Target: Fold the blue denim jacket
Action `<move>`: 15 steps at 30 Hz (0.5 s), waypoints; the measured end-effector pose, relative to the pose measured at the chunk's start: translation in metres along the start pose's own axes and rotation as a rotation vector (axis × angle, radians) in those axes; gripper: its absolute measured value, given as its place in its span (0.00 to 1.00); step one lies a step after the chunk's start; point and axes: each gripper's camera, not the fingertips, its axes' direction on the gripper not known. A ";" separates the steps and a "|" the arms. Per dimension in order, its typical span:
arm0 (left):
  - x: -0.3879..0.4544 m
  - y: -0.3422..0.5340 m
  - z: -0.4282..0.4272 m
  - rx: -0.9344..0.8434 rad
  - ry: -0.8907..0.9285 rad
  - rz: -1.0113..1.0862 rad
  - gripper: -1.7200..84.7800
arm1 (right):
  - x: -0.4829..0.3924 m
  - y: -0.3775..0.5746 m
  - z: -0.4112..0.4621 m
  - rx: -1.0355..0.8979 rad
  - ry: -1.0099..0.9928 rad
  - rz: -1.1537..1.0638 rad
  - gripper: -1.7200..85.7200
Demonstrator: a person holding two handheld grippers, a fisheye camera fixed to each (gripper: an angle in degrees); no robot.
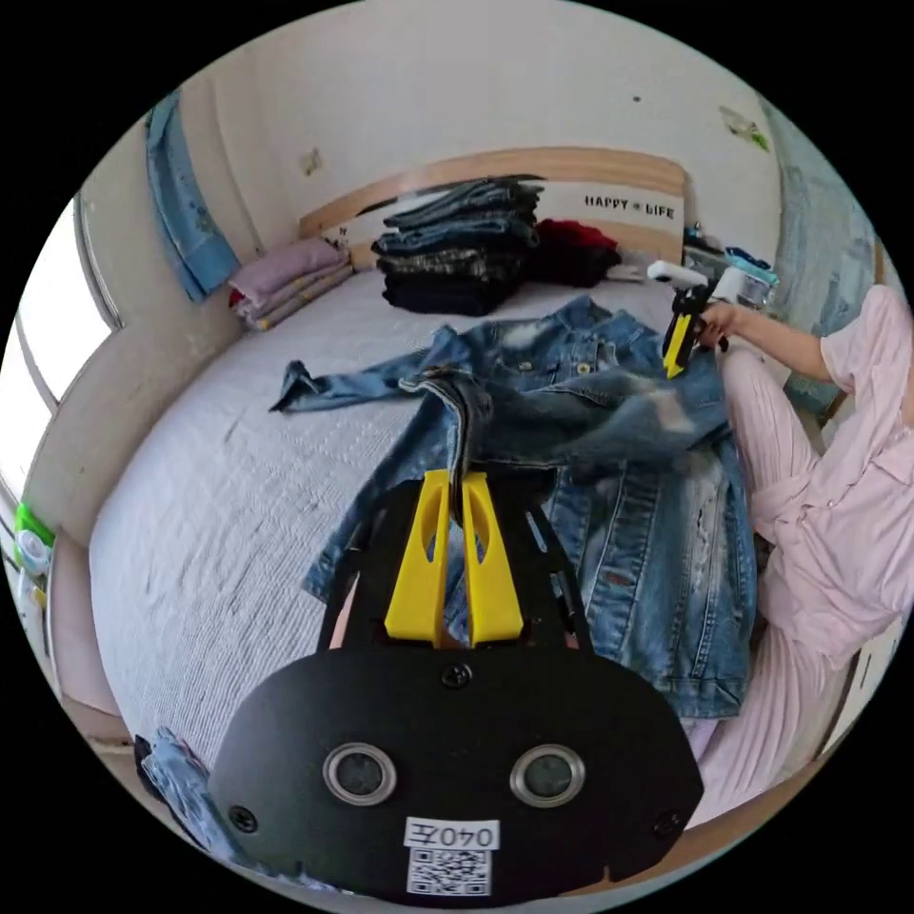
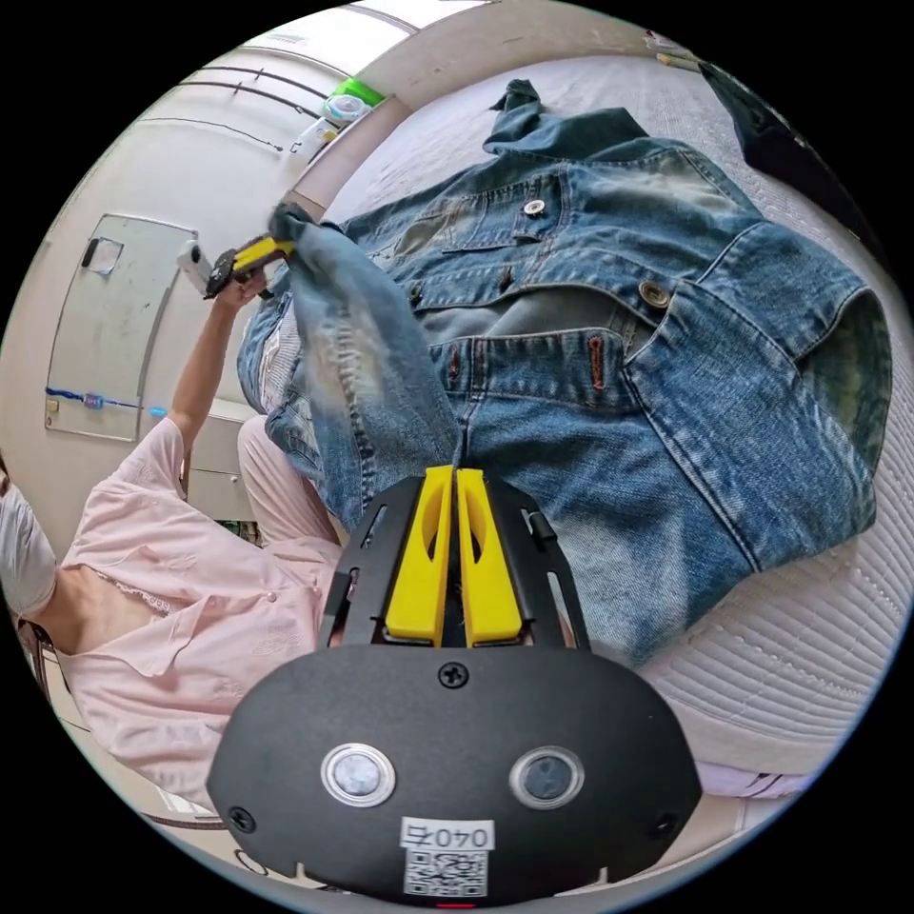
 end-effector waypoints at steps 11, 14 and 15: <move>0.000 0.087 -0.030 0.129 -0.092 -0.352 0.04 | -0.087 -0.027 -0.039 0.012 0.162 -0.142 0.13; -0.001 0.088 -0.028 0.112 -0.006 -0.384 0.04 | -0.121 -0.072 -0.027 0.039 0.096 -0.239 0.13; -0.001 0.085 -0.019 0.064 0.039 -0.411 0.04 | -0.133 -0.093 -0.015 0.031 0.077 -0.253 0.13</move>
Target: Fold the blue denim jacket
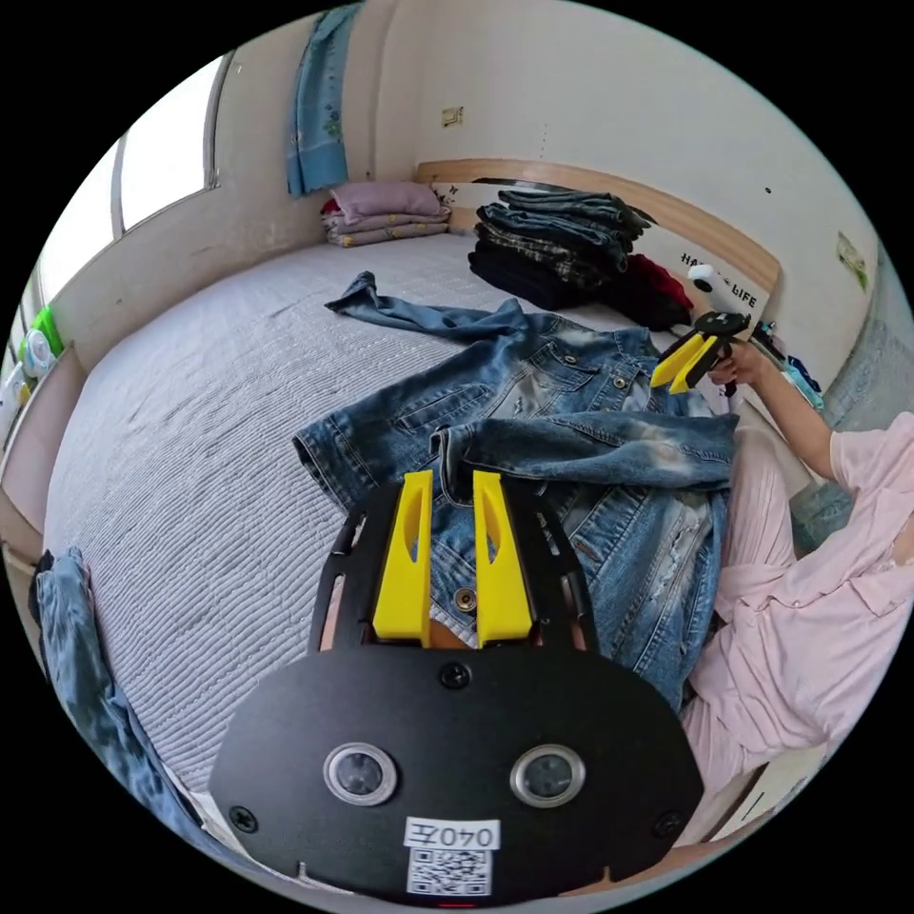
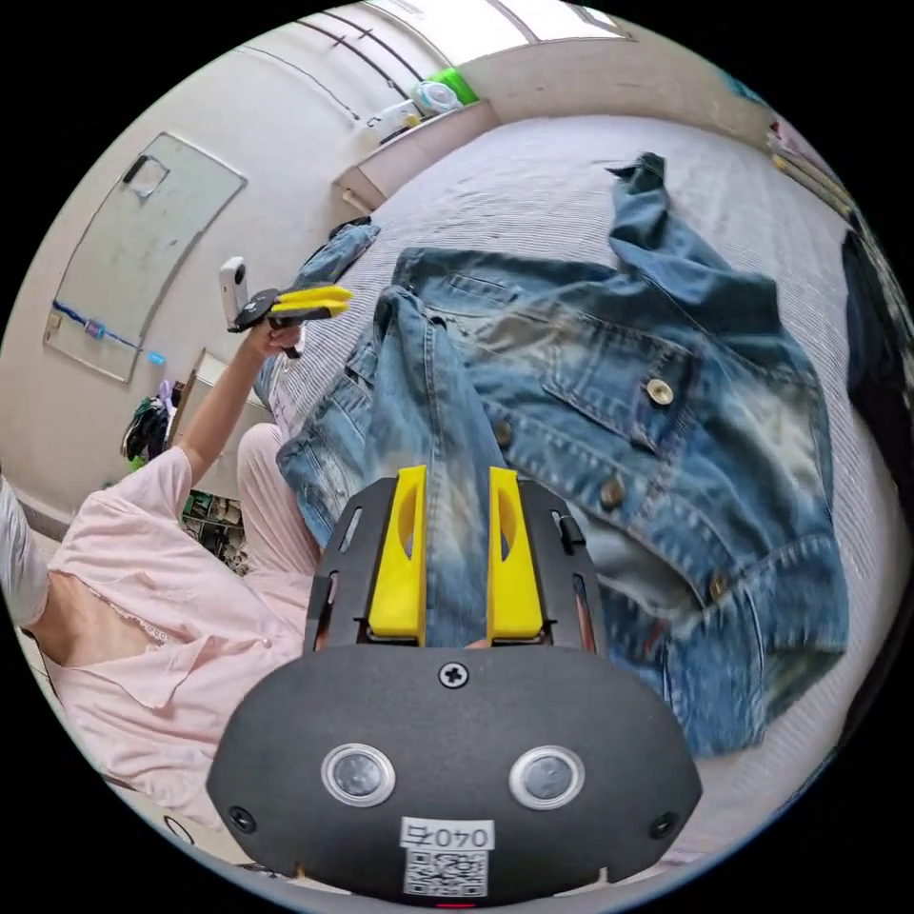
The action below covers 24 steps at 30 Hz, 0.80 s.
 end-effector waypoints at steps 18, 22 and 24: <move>0.055 0.029 0.066 0.099 0.194 -0.620 0.09 | -0.187 -0.044 0.059 0.054 0.445 -0.120 0.01; 0.072 0.032 0.078 0.160 0.106 -0.793 0.08 | -0.193 -0.035 0.045 0.070 0.395 -0.107 0.01; 0.083 0.032 0.081 0.168 0.018 -0.838 0.08 | -0.203 -0.028 0.038 0.083 0.408 -0.118 0.01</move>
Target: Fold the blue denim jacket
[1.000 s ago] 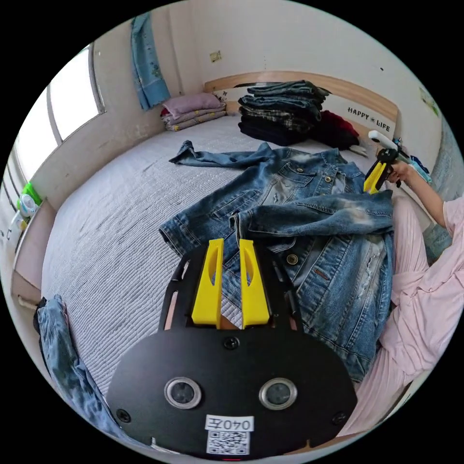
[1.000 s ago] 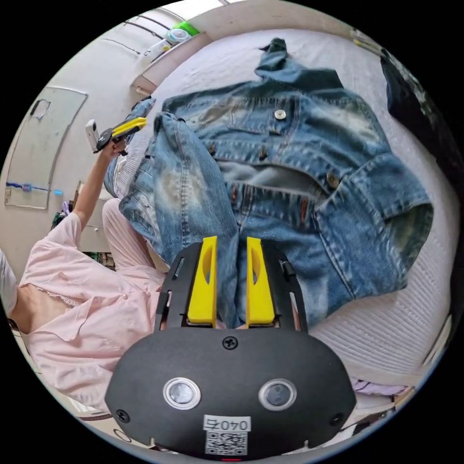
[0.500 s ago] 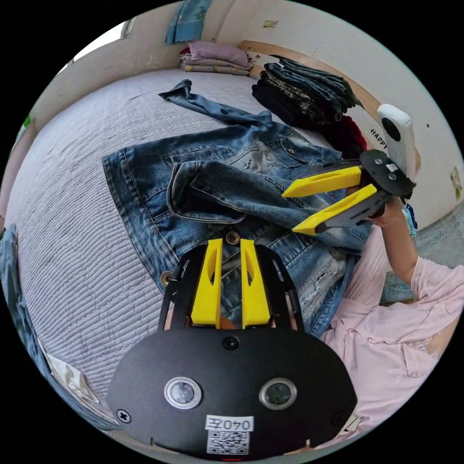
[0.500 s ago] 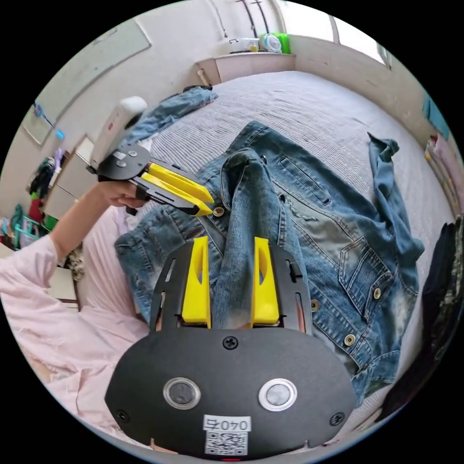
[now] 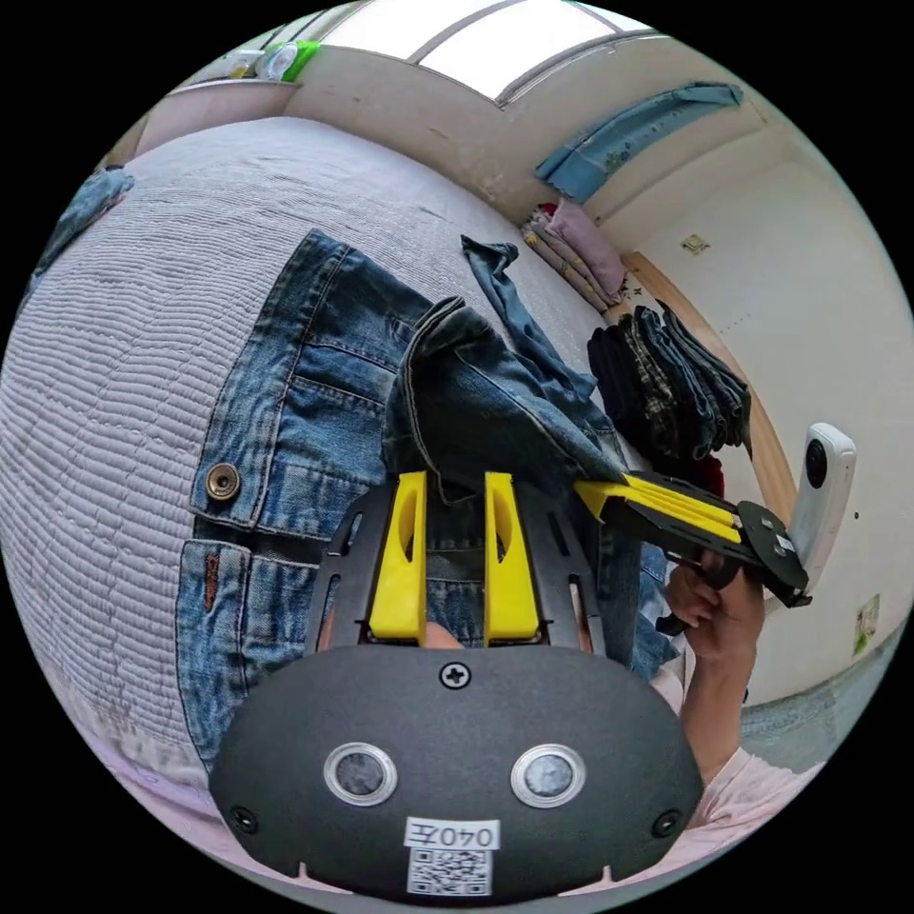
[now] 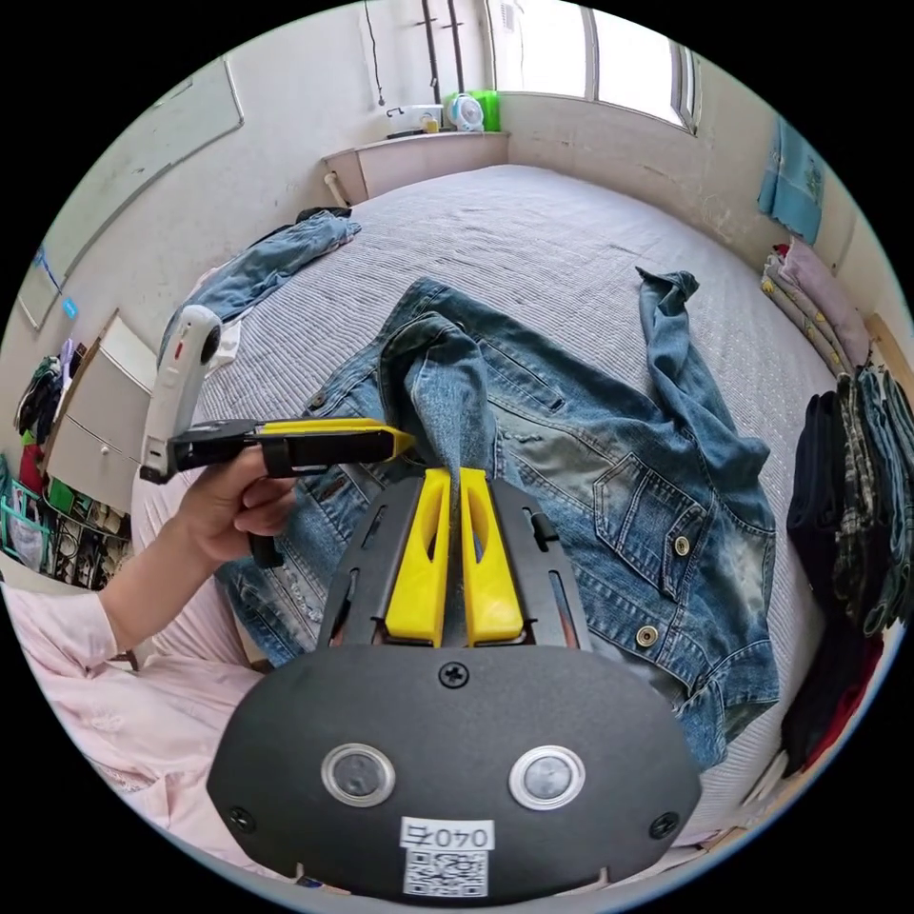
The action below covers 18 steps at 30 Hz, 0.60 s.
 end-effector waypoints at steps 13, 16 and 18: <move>0.070 0.058 0.026 0.182 -0.257 -0.048 0.10 | -0.002 0.031 -0.062 0.125 -0.092 0.037 0.01; 0.084 0.068 0.032 0.200 -0.233 -0.047 0.07 | 0.002 0.036 -0.075 0.153 -0.100 0.051 0.01; 0.095 0.075 0.034 0.223 -0.233 -0.013 0.06 | 0.007 0.037 -0.083 0.163 -0.102 0.060 0.01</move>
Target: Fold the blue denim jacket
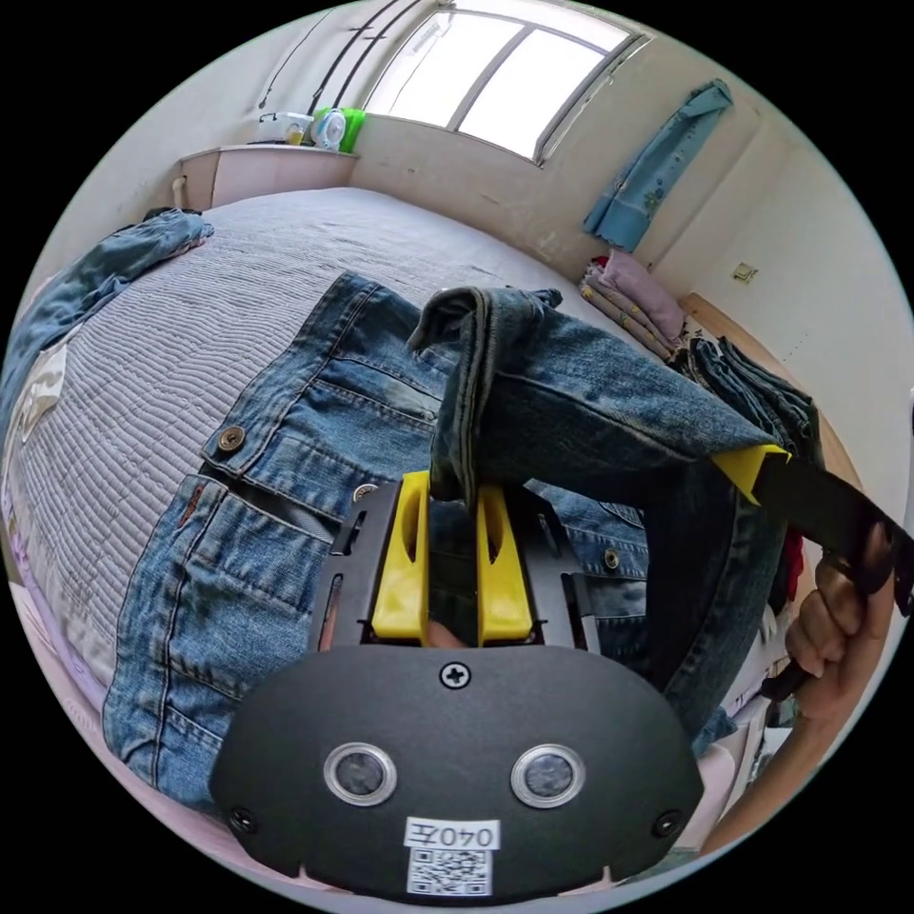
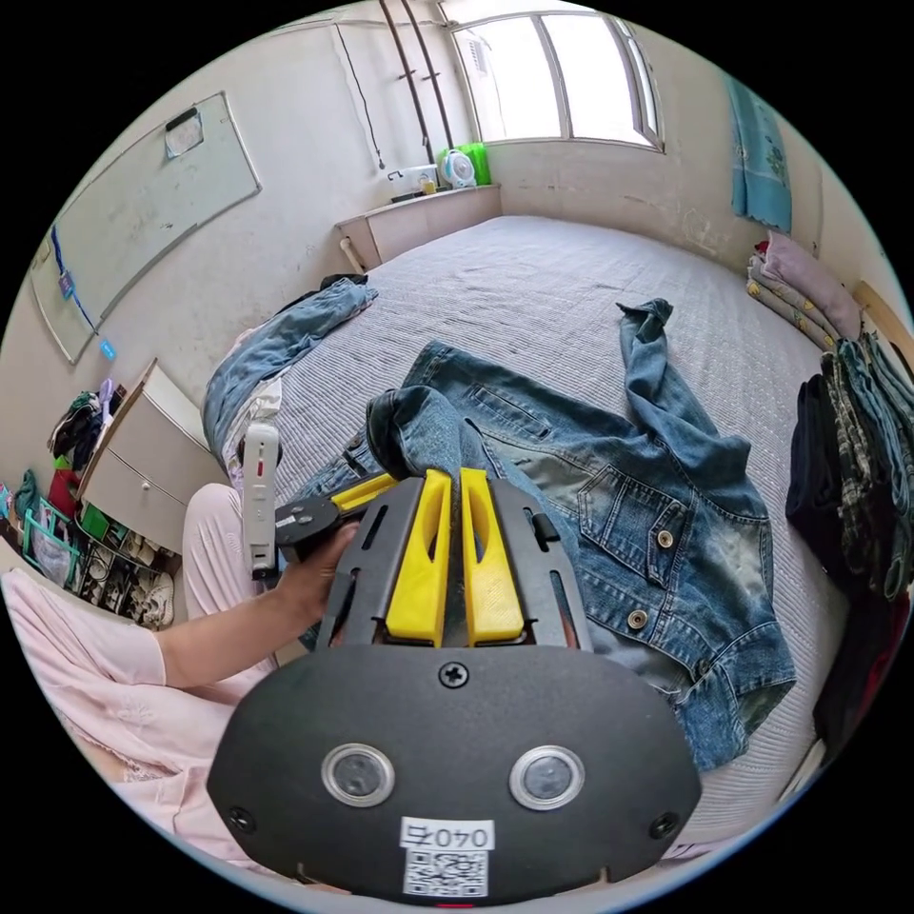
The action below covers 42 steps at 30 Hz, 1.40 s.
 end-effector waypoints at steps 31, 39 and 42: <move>-0.109 -0.148 0.006 -0.367 0.459 0.483 0.03 | -0.054 0.004 0.089 -0.384 0.052 -0.352 0.08; -0.061 -0.079 -0.020 -0.334 0.496 0.851 0.02 | 0.086 -0.055 0.068 -0.090 -0.467 0.036 0.09; -0.050 -0.046 -0.009 -0.332 0.365 0.925 0.02 | 0.134 -0.075 0.121 -0.149 -0.662 0.210 0.11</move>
